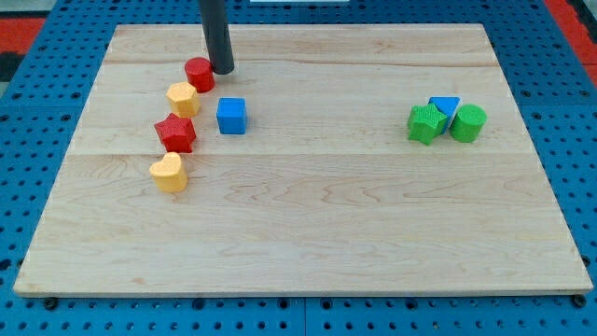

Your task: Push the red circle towards the center left

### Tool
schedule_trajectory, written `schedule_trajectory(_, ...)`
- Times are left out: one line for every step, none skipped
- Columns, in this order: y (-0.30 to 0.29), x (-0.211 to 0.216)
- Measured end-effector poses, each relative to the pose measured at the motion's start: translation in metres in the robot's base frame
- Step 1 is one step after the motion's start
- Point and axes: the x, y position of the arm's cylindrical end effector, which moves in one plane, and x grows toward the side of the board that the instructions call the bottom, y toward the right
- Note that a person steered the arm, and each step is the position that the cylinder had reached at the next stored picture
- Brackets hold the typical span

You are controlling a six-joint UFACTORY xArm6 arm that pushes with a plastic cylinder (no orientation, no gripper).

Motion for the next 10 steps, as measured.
schedule_trajectory(-0.005, 0.000)
schedule_trajectory(-0.011, 0.000)
schedule_trajectory(0.009, 0.008)
schedule_trajectory(0.009, 0.020)
schedule_trajectory(0.000, 0.021)
schedule_trajectory(-0.003, 0.019)
schedule_trajectory(-0.004, 0.019)
schedule_trajectory(-0.009, 0.019)
schedule_trajectory(-0.019, 0.019)
schedule_trajectory(-0.020, 0.019)
